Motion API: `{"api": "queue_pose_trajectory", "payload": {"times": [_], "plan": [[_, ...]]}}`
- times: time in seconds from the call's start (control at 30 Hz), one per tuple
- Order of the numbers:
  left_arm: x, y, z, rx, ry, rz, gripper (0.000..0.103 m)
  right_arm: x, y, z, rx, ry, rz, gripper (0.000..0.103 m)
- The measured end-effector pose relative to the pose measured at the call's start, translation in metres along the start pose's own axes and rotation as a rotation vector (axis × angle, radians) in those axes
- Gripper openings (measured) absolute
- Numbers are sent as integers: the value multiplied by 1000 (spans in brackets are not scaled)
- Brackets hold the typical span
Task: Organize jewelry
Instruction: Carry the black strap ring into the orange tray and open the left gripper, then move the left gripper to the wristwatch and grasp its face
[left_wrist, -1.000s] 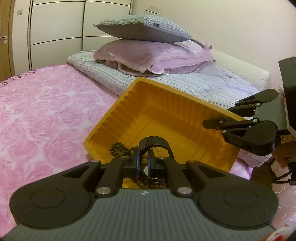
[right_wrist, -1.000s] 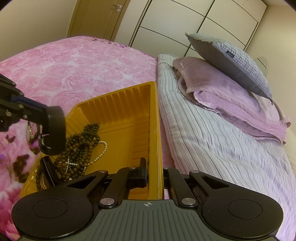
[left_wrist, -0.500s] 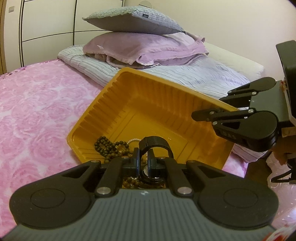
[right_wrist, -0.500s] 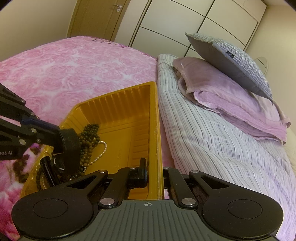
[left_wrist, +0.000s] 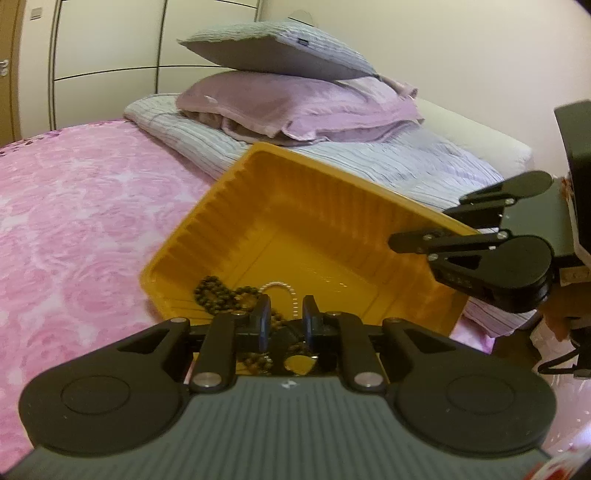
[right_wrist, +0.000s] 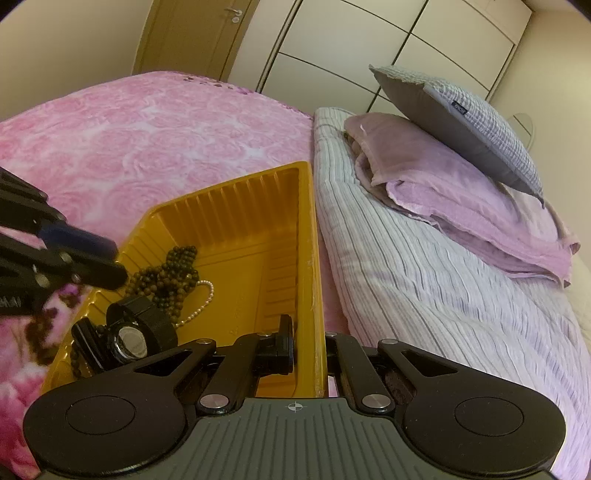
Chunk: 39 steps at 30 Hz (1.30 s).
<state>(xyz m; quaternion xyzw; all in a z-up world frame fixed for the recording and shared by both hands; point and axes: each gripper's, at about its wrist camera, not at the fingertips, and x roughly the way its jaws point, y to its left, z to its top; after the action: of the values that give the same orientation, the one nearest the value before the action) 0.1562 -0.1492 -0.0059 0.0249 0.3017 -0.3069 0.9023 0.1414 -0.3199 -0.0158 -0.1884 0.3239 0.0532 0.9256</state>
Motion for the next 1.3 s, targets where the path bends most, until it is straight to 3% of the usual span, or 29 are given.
{"api": "queue_pose_trajectory", "payload": {"times": [0.67, 0.9, 1.07, 1.3], "plan": [[-65, 107, -55, -195, 17, 285, 18, 1, -1, -1, -2, 2, -2, 3], [-68, 113, -75, -220, 37, 312, 24, 1, -1, -2, -4, 3, -3, 3], [-59, 104, -82, -209, 42, 303, 38, 1, -1, -2, -5, 3, -4, 3], [-38, 93, -85, -239, 50, 257, 48, 1, -1, -2, -5, 3, -4, 3]]}}
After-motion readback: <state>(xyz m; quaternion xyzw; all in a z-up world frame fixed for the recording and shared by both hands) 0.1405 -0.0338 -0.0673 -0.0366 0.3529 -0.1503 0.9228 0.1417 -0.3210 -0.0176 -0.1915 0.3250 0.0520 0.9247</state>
